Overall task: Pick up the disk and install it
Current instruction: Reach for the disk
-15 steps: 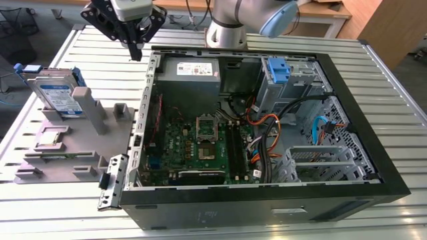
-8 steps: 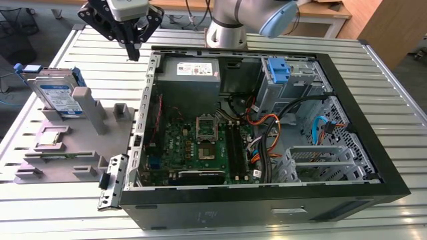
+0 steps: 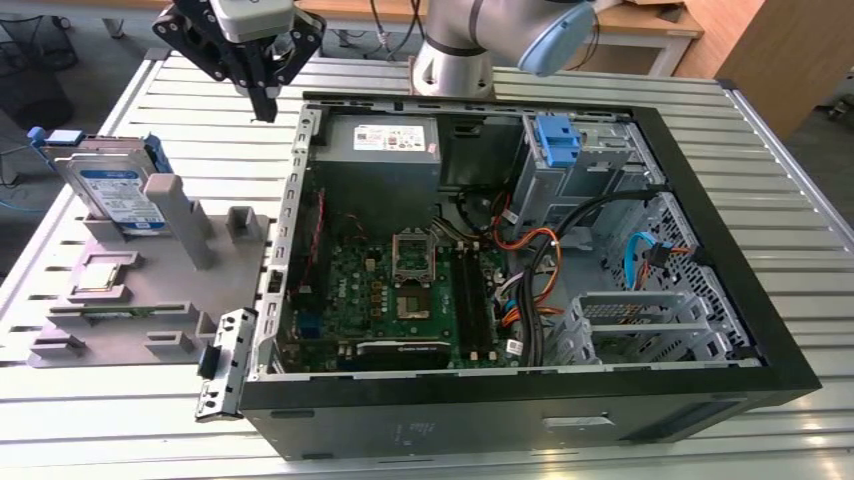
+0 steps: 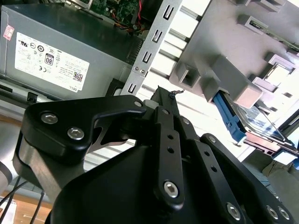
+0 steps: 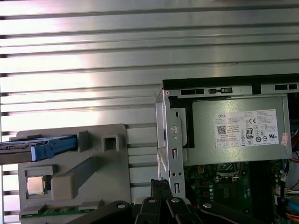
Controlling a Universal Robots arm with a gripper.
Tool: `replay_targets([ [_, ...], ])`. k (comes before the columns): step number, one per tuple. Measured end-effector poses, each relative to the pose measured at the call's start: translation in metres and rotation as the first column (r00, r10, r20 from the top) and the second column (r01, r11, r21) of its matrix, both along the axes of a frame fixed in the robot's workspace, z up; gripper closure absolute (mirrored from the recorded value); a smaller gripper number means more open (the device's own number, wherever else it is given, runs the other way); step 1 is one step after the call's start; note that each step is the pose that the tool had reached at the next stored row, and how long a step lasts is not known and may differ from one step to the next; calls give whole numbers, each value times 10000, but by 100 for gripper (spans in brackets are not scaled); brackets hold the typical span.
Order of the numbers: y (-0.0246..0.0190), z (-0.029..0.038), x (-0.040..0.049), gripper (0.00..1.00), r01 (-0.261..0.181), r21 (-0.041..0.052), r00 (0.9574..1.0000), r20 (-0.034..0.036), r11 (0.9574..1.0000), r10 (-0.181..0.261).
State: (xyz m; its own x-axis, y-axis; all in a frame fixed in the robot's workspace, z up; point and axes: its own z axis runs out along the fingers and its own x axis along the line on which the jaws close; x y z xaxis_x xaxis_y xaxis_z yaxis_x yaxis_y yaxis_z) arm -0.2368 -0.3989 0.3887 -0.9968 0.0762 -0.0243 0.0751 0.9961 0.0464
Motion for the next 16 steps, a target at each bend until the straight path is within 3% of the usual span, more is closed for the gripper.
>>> replay_targets([
  [4,0,0,-1,89,0,1,10000,-12,10000,0],
  [6,0,-2,-2,89,2,2,9999,-114,10000,-2],
  [16,0,-1,-10,89,0,0,9999,-135,10000,0],
])
